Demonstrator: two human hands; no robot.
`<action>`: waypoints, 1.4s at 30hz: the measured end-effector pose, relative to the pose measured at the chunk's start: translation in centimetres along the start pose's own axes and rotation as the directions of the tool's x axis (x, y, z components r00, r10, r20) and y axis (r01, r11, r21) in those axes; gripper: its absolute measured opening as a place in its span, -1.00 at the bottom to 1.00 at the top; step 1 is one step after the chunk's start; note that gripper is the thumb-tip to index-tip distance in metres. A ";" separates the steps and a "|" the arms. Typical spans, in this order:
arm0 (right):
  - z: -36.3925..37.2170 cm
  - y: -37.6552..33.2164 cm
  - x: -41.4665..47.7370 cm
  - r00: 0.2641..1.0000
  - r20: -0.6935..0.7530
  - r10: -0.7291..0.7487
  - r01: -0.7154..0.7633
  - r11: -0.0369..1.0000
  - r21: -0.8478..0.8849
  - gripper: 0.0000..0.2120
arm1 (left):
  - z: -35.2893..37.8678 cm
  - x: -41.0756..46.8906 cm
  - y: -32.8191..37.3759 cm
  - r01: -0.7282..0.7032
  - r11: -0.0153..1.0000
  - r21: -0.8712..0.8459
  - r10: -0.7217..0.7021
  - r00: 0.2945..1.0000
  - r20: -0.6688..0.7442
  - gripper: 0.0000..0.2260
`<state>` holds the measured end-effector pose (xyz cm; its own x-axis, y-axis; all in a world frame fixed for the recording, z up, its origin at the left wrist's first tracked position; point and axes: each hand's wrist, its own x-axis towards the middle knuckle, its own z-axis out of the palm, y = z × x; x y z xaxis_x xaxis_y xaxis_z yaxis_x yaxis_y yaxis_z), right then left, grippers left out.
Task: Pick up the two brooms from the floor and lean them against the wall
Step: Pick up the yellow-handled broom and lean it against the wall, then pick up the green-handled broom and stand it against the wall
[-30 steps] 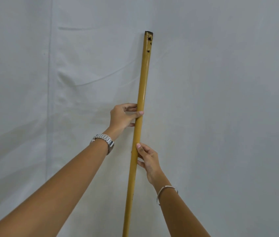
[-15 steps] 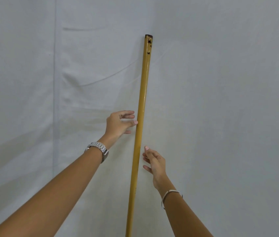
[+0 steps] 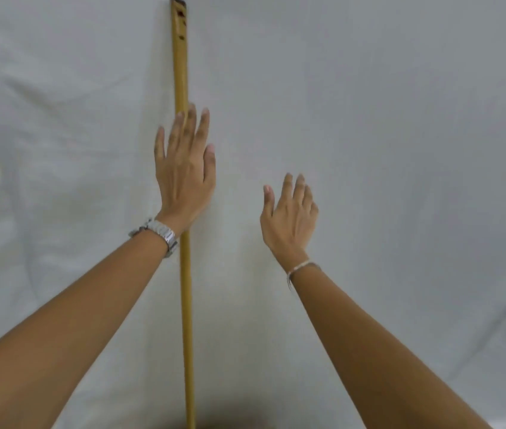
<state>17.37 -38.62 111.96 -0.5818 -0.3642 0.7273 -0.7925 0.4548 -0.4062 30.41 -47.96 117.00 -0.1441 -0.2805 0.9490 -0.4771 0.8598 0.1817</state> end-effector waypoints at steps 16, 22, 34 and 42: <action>-13.9 24.4 -3.5 0.995 -0.077 -0.061 0.039 0.965 -0.260 -0.48 | 9.1 -11.9 27.5 -0.075 0.969 -0.234 0.136 0.957 0.256 -0.53; -17.7 39.2 -6.3 0.999 -0.009 -0.044 0.039 0.953 -0.302 -0.49 | 14.8 -19.7 39.7 -0.085 0.957 -0.277 0.185 0.916 0.356 -0.53; -14.9 63.0 -19.6 0.958 0.219 0.185 -0.101 0.933 -0.344 -0.50 | 24.5 -42.5 51.1 0.065 0.970 -0.236 0.119 0.715 0.689 -0.51; -6.4 75.3 -36.1 0.861 0.440 0.256 -0.088 0.926 -0.367 -0.46 | 28.7 -65.7 49.8 0.177 0.979 -0.101 0.008 0.460 0.888 -0.49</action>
<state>-20.19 13.98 58.69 -0.7842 -0.5543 0.2789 -0.6156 0.7516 -0.2369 -8.77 1.07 56.31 -0.8399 -0.5008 0.2092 -0.4054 0.8351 0.3718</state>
